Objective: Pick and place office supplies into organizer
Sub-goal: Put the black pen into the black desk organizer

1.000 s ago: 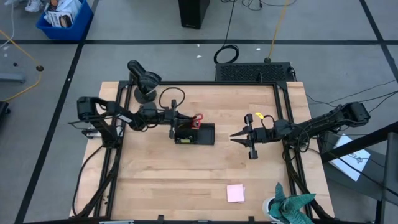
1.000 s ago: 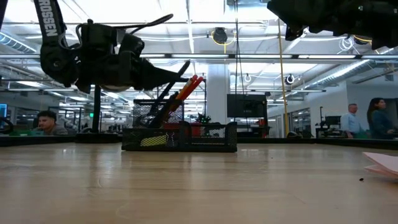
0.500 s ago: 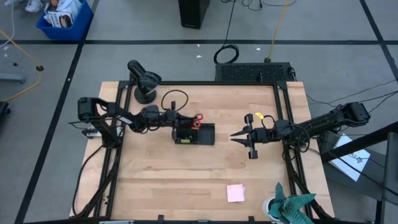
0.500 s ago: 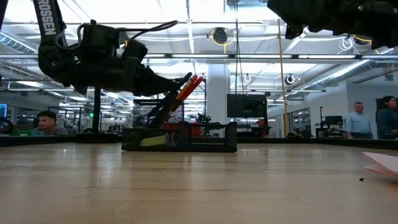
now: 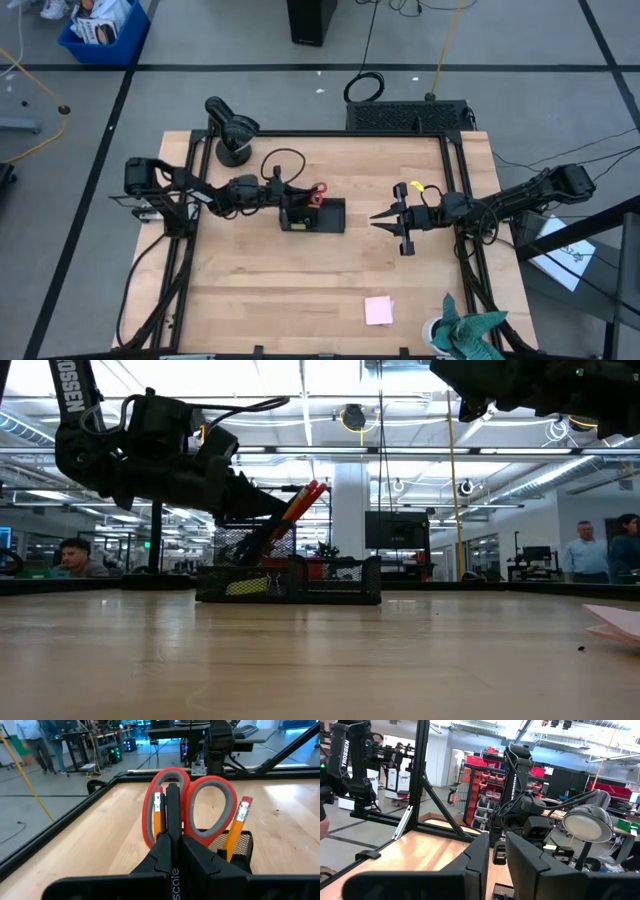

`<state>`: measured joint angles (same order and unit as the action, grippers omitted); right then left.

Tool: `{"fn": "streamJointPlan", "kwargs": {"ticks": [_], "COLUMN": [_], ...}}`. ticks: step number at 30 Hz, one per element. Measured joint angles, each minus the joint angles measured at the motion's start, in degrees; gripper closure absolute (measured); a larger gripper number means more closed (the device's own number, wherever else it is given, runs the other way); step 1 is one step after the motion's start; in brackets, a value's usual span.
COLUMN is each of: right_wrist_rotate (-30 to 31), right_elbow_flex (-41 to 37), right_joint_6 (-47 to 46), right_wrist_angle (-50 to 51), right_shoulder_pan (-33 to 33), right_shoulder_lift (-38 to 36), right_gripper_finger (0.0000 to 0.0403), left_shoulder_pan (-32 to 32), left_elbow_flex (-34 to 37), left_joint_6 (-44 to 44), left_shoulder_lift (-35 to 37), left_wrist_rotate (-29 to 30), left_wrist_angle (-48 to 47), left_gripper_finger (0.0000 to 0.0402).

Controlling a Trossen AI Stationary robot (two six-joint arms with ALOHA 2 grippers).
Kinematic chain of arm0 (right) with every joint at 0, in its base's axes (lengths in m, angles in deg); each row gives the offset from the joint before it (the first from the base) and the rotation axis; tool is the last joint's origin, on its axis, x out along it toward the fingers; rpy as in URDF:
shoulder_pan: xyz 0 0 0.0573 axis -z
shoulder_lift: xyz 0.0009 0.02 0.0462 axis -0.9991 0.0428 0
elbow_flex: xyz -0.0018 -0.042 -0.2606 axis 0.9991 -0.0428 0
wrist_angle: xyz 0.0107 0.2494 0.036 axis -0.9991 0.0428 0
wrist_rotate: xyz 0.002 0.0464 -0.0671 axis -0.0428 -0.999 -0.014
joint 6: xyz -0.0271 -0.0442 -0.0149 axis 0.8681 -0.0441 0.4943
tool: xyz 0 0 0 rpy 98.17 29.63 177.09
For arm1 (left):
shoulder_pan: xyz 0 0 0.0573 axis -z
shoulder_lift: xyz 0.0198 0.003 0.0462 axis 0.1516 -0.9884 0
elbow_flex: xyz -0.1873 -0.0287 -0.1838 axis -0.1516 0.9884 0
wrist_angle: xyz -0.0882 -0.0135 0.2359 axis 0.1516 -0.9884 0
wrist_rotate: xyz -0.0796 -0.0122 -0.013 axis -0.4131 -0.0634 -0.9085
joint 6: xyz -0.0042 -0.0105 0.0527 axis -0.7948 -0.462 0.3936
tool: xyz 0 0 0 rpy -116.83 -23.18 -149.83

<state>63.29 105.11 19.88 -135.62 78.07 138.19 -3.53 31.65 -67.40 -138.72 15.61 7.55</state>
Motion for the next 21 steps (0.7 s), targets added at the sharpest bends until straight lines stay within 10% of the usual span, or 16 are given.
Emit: {"fn": "streamJointPlan", "kwargs": {"ticks": [21], "right_wrist_rotate": [0.0], "right_elbow_flex": [0.0], "right_joint_6": [0.41], "right_wrist_angle": [-0.06], "right_shoulder_pan": [0.01], "right_shoulder_lift": [0.0], "right_gripper_finger": [0.0344], "left_shoulder_pan": [0.05], "left_elbow_flex": [0.06], "left_joint_6": [-0.01], "left_shoulder_lift": [2.05], "left_wrist_rotate": [-1.86], "left_wrist_angle": [-3.51], "left_gripper_finger": [0.0264]}}
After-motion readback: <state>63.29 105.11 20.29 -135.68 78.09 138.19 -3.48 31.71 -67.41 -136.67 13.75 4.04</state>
